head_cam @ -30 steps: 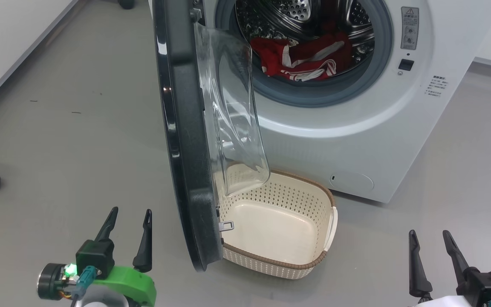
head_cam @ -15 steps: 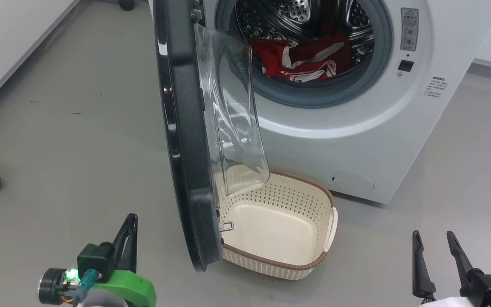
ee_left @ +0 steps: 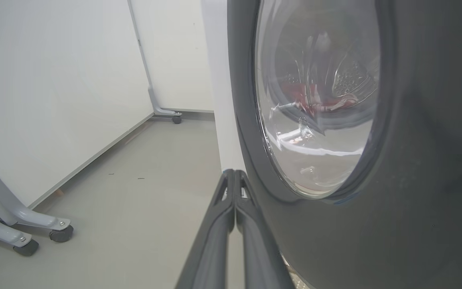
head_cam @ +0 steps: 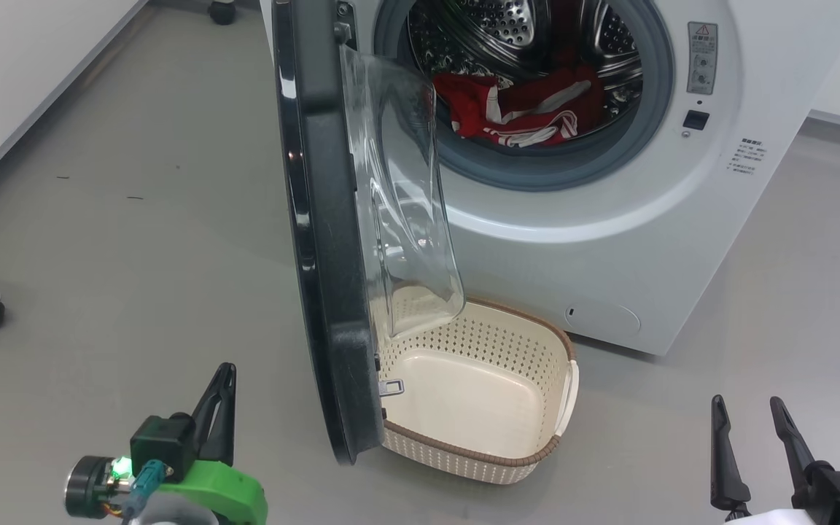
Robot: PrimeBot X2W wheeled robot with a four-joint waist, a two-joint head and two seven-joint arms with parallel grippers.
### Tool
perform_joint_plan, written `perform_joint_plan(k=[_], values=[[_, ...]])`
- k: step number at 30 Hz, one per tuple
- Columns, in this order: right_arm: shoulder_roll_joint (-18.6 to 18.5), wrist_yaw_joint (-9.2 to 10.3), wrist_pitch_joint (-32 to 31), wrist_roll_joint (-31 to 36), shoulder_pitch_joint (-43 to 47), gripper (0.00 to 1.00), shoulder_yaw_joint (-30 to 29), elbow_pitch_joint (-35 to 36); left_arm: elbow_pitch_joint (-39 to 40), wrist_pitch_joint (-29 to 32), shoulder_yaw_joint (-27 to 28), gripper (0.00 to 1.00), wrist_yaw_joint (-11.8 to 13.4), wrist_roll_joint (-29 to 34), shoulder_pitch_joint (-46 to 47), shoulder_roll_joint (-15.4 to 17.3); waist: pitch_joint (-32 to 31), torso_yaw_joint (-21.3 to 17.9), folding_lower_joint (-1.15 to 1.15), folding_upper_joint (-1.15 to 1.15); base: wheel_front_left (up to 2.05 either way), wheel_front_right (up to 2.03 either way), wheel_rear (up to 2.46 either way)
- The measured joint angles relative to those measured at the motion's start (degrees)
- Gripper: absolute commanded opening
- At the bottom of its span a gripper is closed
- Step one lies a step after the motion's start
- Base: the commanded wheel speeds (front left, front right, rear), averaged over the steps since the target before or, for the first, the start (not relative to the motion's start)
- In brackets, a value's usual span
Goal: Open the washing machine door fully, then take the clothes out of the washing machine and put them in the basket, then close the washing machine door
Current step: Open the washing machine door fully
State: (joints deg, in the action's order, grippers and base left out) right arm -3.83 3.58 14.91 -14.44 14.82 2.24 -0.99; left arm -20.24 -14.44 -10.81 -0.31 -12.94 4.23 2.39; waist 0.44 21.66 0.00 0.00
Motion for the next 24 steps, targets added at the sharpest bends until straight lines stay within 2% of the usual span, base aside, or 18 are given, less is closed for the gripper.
perform_joint_plan(k=[7, 15, 16, 20, 24], values=[[0.30, -0.90, 0.00, 0.25, 0.06, 1.00, -0.65, -0.27, 4.63, -0.01, 1.32, 0.00, 0.02, -0.01, 0.00, -0.01, -0.25, 0.24, 0.00, 0.00, 0.00, 0.00, 0.00], [0.44, -1.51, 0.00, 0.73, 0.06, 1.00, -2.16, -0.65, 20.52, -0.03, 2.96, 0.00, 0.55, 0.91, 2.06, 0.00, -0.33, 0.60, 0.00, 0.00, 0.00, 0.00, 0.00], [0.51, -1.70, 0.00, 0.88, 0.05, 1.00, -2.38, -0.69, 24.70, -0.27, 2.33, 0.00, 0.51, 0.96, 3.17, -0.01, -0.30, 0.74, 0.00, 0.00, 0.00, 0.00, 0.00], [0.65, -2.00, 0.00, 1.01, 0.03, 1.00, -2.71, -0.80, 32.37, -0.33, -0.11, 0.00, -0.05, 0.94, 4.94, 0.00, -0.21, 0.93, 0.00, 0.00, 0.00, 0.00, 0.00], [0.77, -2.52, 0.00, 1.57, -0.09, 1.00, -2.82, -0.99, 37.84, -0.33, -4.35, 0.00, -2.13, 0.66, 5.46, 0.01, -0.10, 0.89, 0.00, 0.00, 0.00, 0.00, 0.00]])
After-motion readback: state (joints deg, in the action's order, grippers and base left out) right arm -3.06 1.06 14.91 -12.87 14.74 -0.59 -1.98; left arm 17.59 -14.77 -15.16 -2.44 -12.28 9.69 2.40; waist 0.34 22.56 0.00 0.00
